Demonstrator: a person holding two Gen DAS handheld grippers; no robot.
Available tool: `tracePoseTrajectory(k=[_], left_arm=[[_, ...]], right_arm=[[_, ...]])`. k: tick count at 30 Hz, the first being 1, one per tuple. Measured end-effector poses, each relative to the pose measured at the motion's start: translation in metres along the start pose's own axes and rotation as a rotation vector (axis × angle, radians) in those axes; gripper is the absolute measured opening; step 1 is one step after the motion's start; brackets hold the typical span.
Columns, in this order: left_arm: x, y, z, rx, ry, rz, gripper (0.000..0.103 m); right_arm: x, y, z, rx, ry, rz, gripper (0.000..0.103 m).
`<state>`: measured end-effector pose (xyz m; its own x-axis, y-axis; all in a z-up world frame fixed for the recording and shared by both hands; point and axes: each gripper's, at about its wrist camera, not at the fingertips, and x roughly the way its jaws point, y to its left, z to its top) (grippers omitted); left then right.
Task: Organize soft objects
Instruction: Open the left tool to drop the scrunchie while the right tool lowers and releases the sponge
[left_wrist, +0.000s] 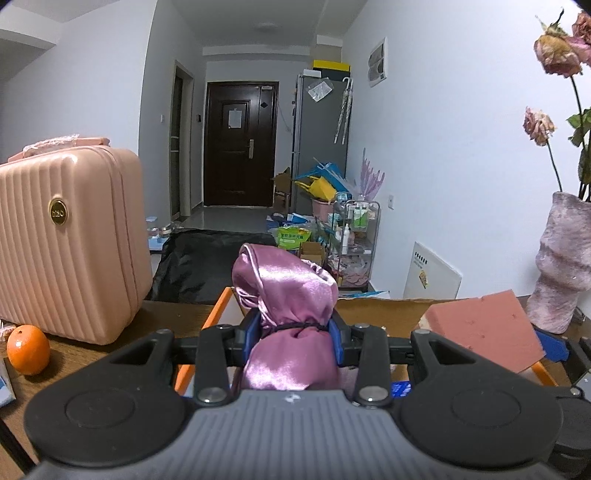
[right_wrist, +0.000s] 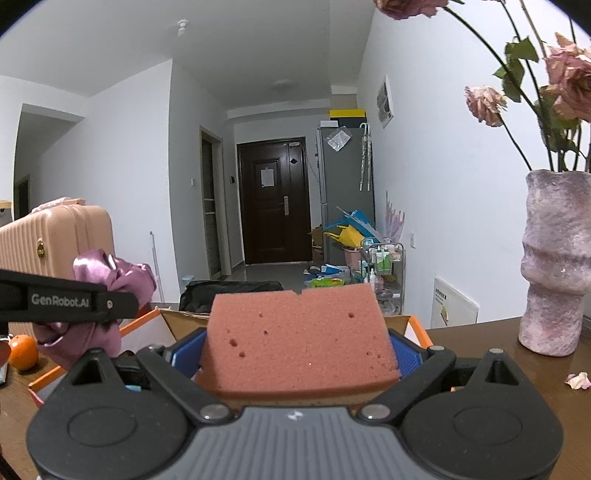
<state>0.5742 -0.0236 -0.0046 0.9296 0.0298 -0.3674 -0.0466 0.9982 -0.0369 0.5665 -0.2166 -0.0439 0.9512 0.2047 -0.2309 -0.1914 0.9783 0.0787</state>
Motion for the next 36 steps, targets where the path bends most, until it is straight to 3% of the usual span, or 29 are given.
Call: tracePoseTrajectory(k=[11,14,16,20,36], left_arm=[[0.008,0.001,-0.004,0.009,0.019,0.016,0.040],[0.006,0.000,-0.004,0.020,0.002,0.043,0.057],[0.003,-0.001,-0.005,0.017,-0.014,0.058,0.087],[-0.002,-0.003,-0.006,0.029,-0.050,0.094,0.103],[-0.002,0.007,-0.006,-0.007,-0.028,0.089,0.103]], right_arm=[[0.003,0.000,-0.003,-0.002,0.012,-0.020,0.099],[0.002,-0.002,-0.004,0.007,0.009,-0.030,0.103],[0.002,-0.006,-0.003,0.018,0.001,-0.027,0.103],[0.002,-0.007,-0.005,0.016,0.007,-0.019,0.103],[-0.004,-0.005,-0.007,0.003,-0.016,-0.040,0.103]])
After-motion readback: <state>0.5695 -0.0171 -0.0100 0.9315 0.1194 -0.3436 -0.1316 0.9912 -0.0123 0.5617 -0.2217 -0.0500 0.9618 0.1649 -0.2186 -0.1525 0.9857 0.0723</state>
